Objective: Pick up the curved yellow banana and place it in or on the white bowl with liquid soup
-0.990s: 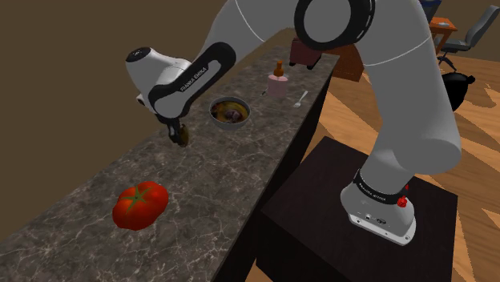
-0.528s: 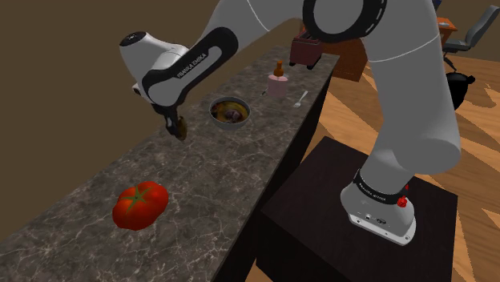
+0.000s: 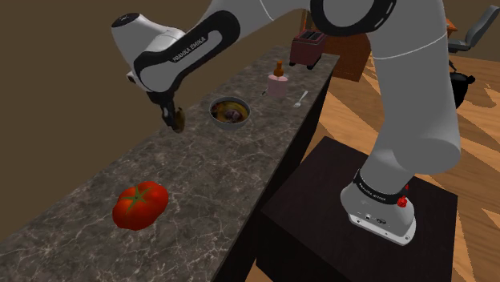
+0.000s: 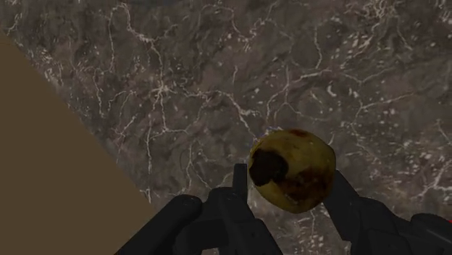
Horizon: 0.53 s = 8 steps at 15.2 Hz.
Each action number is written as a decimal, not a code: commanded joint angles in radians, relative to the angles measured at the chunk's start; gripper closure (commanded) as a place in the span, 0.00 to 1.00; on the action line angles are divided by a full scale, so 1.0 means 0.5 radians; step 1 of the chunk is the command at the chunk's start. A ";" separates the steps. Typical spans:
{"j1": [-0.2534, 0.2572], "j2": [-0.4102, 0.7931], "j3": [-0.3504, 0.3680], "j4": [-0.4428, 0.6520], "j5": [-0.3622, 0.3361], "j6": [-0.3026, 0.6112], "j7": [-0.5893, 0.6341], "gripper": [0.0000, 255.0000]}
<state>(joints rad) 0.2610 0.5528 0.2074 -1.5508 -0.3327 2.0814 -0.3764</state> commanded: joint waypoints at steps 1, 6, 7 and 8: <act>-0.038 -0.041 -0.005 -0.050 0.008 0.017 -0.039 1.00; -0.211 -0.166 -0.042 -0.258 0.035 0.141 -0.220 1.00; -0.245 -0.186 -0.051 -0.291 0.041 0.163 -0.259 1.00; -0.278 -0.204 -0.060 -0.321 0.047 0.183 -0.298 1.00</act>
<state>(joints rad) 0.1401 0.4623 0.1817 -1.6910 -0.3125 2.1595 -0.5037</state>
